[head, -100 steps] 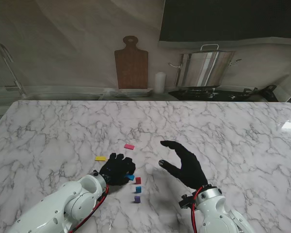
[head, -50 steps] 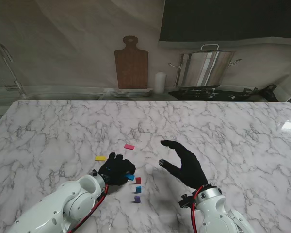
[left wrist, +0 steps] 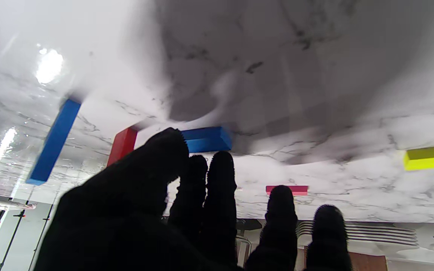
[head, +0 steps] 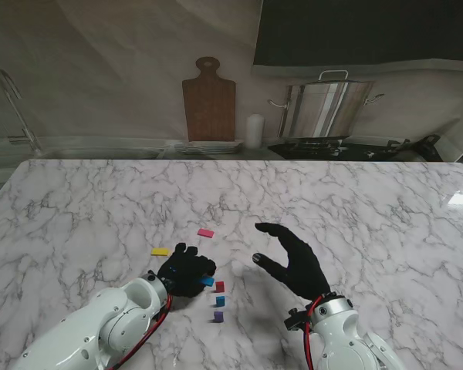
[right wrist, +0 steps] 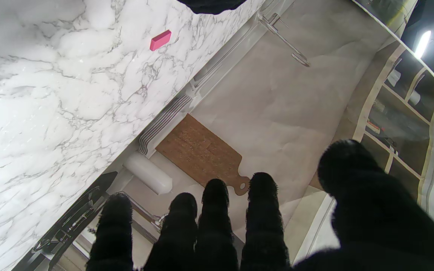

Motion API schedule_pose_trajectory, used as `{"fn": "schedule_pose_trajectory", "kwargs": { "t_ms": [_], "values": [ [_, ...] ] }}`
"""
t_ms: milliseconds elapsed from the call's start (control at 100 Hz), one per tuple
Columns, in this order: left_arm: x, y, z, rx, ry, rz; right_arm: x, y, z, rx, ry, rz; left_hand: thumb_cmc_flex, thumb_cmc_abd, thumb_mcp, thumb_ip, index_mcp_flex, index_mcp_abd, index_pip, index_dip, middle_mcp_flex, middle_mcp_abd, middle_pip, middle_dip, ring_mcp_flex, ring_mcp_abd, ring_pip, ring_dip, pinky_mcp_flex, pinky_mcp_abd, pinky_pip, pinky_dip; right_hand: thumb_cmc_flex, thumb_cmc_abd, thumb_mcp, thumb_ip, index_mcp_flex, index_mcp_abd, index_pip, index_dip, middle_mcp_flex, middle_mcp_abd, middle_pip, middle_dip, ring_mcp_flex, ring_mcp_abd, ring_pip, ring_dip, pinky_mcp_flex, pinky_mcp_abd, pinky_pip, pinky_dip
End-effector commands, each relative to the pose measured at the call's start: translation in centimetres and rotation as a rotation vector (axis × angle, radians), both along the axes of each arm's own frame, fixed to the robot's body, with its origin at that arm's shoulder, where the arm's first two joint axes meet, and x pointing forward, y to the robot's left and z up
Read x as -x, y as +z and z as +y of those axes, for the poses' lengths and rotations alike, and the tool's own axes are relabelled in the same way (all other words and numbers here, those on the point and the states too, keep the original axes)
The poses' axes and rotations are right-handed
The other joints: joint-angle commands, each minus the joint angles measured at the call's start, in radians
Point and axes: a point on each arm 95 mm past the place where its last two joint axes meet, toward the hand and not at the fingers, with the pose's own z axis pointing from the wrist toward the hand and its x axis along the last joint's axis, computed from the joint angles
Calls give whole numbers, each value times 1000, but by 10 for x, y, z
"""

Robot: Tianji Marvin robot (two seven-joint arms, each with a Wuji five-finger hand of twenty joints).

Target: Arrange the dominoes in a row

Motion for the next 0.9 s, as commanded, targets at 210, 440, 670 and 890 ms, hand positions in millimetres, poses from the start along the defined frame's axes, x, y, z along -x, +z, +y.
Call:
{"fn": "schedule_pose_trajectory", "kwargs": {
  "t_ms": [210,440,670,890],
  "values": [
    [5,-8,0,-30,-21,15,1,-2,0,1,-2,9,36,-85,27,-48,-35,32,59,71,77,-12,57,164,19,3,45,42,-16,30,25,-6,25,18,19,21,-12,-11,9,24,-10,2,17,12,4,-27,-12,-17,-3,-5,13,17],
    [6,-10,-1,-42,-24,8,1,-2,0,1,-2,10,73,-119,18,-64,-28,38,85,91,114,-2,66,240,27,-5,91,73,-17,36,40,-3,26,18,20,21,-12,-12,9,23,-9,3,18,12,4,-25,-11,-17,-3,-6,13,18],
    [6,-9,-1,-58,-29,11,1,-2,0,0,-2,10,139,-151,-8,-68,-28,47,113,118,151,7,101,371,26,-17,165,130,-18,37,33,-10,24,20,20,21,-10,-12,10,23,-8,1,19,12,5,-27,-11,-17,-3,-5,14,18],
    [5,-9,-2,-69,-29,8,1,-2,0,0,-2,10,187,-162,-7,-61,-27,40,161,164,175,4,143,514,20,-17,246,206,-20,45,16,-14,25,21,19,22,-11,-12,10,23,-8,3,18,12,4,-27,-11,-17,-3,-5,13,18]
  ]
}}
